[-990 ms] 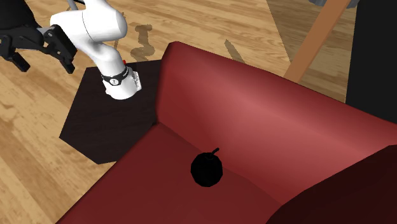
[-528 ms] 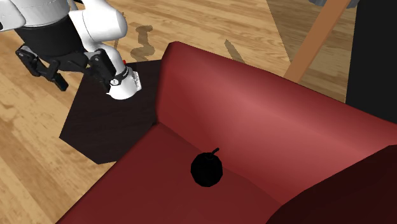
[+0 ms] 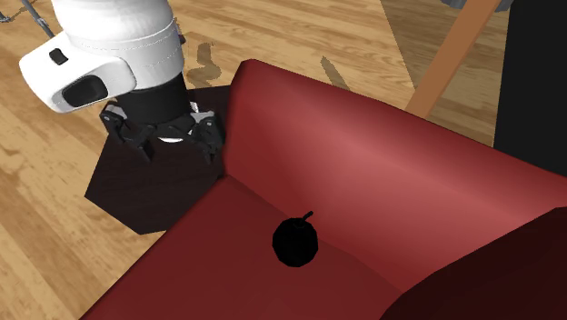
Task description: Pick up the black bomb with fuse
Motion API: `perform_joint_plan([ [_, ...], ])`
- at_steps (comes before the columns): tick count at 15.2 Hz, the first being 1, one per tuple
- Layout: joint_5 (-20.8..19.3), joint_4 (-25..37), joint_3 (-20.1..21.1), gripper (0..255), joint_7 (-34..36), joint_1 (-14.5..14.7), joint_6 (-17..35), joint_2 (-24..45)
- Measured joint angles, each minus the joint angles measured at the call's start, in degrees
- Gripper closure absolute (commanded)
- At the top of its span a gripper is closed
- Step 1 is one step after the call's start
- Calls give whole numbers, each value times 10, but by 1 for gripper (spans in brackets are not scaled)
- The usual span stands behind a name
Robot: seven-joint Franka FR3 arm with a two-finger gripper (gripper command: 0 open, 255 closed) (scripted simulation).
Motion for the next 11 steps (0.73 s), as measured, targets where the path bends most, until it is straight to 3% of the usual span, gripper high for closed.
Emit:
perform_joint_plan([
  [11,-72,187,60,0,155,42,30,229],
])
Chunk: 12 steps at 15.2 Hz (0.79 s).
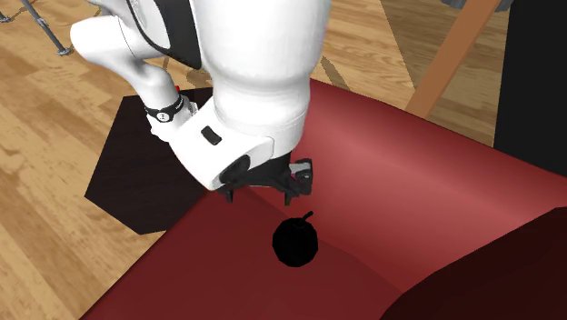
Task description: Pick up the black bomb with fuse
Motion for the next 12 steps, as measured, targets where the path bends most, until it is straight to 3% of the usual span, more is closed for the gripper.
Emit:
perform_joint_plan([
  [6,-47,138,2,0,60,44,-23,124],
  [12,-59,132,-1,0,74,52,7,150],
])
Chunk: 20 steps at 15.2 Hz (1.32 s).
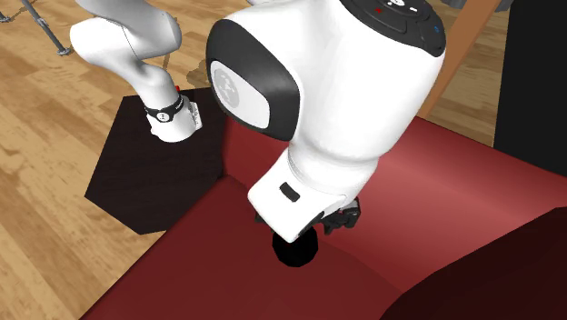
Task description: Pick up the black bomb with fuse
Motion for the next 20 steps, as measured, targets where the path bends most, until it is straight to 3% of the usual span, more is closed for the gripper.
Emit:
perform_joint_plan([
  [2,-3,-6,-2,0,2,1,12,7],
  [3,-4,-6,-2,255,2,1,14,9],
  [13,-5,-7,-2,255,2,1,17,10],
  [20,3,18,1,255,-3,1,-21,-4],
])
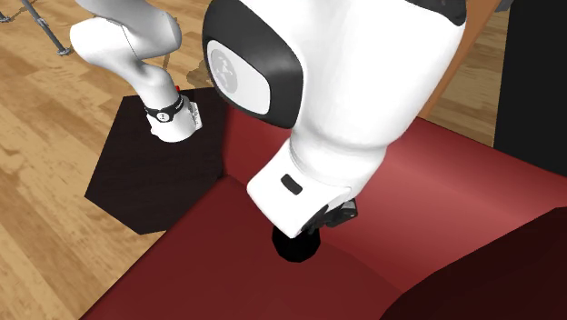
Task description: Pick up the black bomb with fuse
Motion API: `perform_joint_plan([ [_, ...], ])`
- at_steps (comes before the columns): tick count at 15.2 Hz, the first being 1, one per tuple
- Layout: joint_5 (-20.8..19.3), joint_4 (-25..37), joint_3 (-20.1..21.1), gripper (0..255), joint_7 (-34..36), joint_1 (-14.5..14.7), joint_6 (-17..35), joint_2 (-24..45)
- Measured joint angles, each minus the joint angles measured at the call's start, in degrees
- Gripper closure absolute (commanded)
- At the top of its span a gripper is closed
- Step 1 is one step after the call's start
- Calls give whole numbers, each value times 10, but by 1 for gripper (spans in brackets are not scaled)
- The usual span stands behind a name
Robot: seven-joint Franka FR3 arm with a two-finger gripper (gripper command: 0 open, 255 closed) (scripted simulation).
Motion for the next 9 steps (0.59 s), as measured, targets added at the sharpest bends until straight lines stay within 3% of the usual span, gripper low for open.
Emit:
perform_joint_plan([
  [9,9,45,4,255,-10,0,-59,-16],
])
